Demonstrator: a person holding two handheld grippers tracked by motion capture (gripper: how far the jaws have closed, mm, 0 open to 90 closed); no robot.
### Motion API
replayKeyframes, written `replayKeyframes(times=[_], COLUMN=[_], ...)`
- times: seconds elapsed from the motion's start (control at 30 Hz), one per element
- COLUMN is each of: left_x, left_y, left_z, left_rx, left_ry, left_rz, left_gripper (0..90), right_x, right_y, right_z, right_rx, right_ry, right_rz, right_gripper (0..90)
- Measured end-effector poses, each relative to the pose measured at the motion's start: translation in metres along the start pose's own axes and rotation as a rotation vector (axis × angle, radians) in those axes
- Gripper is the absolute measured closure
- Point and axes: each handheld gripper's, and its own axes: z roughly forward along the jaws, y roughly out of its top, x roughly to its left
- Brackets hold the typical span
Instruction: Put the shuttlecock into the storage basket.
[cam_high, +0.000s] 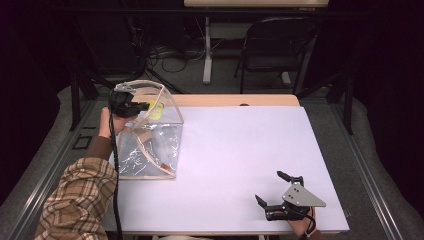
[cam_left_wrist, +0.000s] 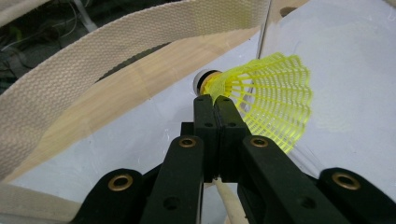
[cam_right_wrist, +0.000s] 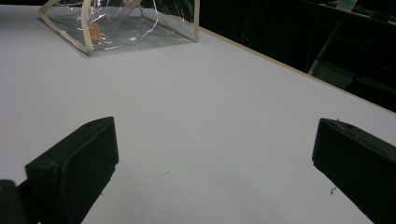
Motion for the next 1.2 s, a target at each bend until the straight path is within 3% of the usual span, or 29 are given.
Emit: replayKeyframes(times=[0.13,0.4,0.53,0.83,1.2], left_x=[-0.001,-0.002,-0.002,0.003,-0.012], left_y=[0.0,0.0,0.001,0.0,0.009], left_z=[0.004,0.008,0.007,-0.016,-0.04], left_rx=[0.029,0.029,0.007,-0.116,-0.159], left_ry=[-0.003,-0.013,-0.008,0.034,0.062], left_rz=[0.009,0.005,-0.001,-0.053,-0.031], left_gripper=[89.0,86.1,70.9,45.4,18.1], right_x=[0.0,0.0,0.0,0.0,0.0], right_y=[0.0,0.0,0.0,0.0,0.0], right_z=[0.0,0.0,0.0,-0.001,0.0], right_rx=[0.001,0.001,0.001,0.002,0.003], right_ry=[-0.001,-0.001,0.0,-0.001,-0.001], right_rz=[0.002,0.0,-0.001,0.0,0.0], right_gripper=[0.0,0.0,0.0,0.0,0.0])
